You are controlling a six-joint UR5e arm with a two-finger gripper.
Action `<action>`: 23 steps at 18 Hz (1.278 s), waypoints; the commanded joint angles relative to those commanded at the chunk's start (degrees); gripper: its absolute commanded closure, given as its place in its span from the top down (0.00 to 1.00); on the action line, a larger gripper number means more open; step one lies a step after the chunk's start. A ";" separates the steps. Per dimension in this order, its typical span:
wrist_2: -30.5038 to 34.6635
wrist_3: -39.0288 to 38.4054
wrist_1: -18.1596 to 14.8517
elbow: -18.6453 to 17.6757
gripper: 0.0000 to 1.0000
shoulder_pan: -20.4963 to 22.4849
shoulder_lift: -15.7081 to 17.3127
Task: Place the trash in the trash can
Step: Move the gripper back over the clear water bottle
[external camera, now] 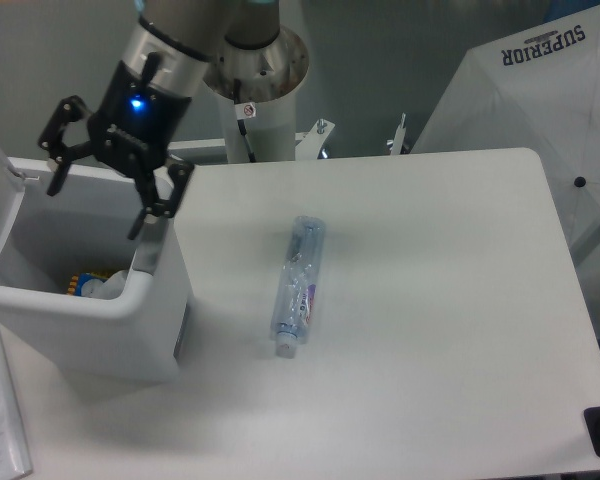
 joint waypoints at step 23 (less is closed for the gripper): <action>26.97 2.81 -20.46 16.44 1.00 3.18 -28.31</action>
